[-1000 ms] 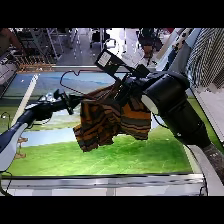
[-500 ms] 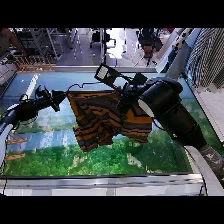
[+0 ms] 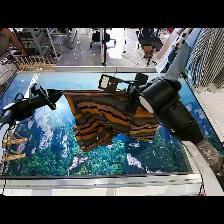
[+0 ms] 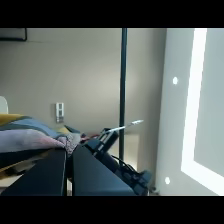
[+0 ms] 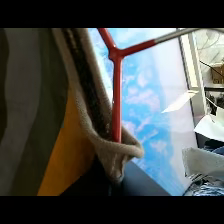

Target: Fold the clothes and pants, and hang the long-sleeved shirts on hangers.

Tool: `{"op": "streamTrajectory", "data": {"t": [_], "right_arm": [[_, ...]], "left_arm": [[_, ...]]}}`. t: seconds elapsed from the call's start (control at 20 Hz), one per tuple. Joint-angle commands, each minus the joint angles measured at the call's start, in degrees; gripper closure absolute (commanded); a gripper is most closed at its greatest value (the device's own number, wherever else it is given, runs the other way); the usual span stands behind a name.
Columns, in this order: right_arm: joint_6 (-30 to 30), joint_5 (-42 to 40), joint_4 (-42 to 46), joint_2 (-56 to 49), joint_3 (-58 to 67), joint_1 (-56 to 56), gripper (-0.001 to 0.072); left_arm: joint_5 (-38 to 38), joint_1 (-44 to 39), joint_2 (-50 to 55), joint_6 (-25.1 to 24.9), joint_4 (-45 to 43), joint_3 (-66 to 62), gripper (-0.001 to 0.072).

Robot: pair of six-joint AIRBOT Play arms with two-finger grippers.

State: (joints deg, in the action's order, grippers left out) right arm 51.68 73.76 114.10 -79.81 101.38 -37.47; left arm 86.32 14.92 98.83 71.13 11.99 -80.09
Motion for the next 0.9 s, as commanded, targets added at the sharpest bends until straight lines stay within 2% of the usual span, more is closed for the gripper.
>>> {"op": "streamTrajectory", "data": {"t": [0.0,0.05,0.1,0.25,0.3,0.4,0.5,0.6,0.75,0.85], "right_arm": [[-4.6,-1.5,-2.7,-4.3,0.0,-0.1,0.0699],[-1.6,-1.8,-2.7,-6.3,0.0,-0.1,0.0699],[4.1,-3.1,-2.4,-8.2,0.0,-0.1,0.0699],[33.4,-10.9,3.4,-12.1,0.0,0.2,0.0699],[41.7,-13.0,3.4,-12.4,0.0,0.8,0.0698],[53.5,-14.1,3.5,-12.2,1.5,2.4,0.0698],[60.1,-14.8,2.8,-11.0,3.9,4.1,0.0698],[62.9,-14.1,2.6,-8.7,6.1,5.5,0.0698],[62.7,-10.1,2.7,-4.0,9.1,7.8,0.0697],[59.0,-4.1,2.7,-0.5,11.2,10.6,0.0697]], "left_arm": [[3.9,-2.6,-0.2,0.0,-0.1,-6.5,0.07],[3.9,-3.7,-0.5,0.0,-0.6,-9.4,0.07],[3.9,-5.0,-1.2,0.0,-2.8,-12.4,0.0699],[2.1,-10.3,-4.9,1.7,-12.9,-18.8,0.0696],[1.0,-12.1,-6.4,1.6,-13.8,-19.2,0.0659],[0.8,-15.1,-8.8,1.7,-13.7,-19.2,0.033],[1.7,-17.4,-10.8,1.7,-13.7,-19.2,0.0312],[3.8,-18.7,-12.6,1.7,-13.7,-19.2,0.0312],[6.8,-19.0,-15.9,1.8,-13.7,-19.2,0.0312],[7.3,-18.9,-18.2,2.1,-13.7,-19.2,0.0313]]}}
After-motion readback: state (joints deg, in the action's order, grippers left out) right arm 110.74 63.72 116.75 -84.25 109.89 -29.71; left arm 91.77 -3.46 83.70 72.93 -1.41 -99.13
